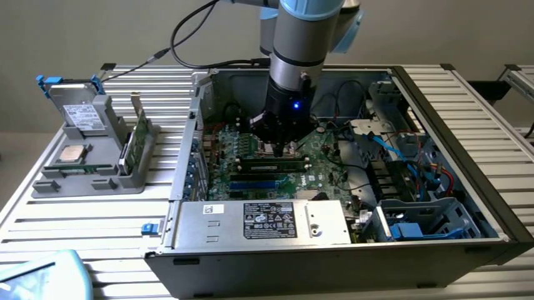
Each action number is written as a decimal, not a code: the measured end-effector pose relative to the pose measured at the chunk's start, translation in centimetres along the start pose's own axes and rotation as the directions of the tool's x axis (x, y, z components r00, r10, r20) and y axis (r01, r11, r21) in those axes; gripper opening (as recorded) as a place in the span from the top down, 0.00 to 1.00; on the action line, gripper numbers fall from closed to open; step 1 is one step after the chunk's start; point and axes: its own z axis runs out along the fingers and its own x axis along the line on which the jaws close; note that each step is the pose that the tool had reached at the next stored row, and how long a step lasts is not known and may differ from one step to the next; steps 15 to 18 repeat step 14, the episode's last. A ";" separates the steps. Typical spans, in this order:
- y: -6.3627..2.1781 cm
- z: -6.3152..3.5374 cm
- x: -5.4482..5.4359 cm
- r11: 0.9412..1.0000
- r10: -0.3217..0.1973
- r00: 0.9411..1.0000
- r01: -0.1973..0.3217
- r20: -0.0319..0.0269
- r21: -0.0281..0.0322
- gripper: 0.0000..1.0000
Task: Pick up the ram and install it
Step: 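Press down the ram until it locks into place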
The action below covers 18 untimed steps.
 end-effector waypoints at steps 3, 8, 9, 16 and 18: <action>0.00 0.00 0.0 1.000 0.010 1.000 -0.010 0.001 0.001 0.90; 0.02 0.00 0.0 1.000 0.010 1.000 -0.010 0.001 0.001 0.90; 0.03 0.00 0.0 1.000 0.010 1.000 -0.010 0.001 0.001 0.90; 0.03 0.00 0.0 1.000 0.010 1.000 -0.010 0.001 0.001 0.90; 0.03 0.00 0.0 1.000 0.010 1.000 -0.010 0.001 0.001 0.90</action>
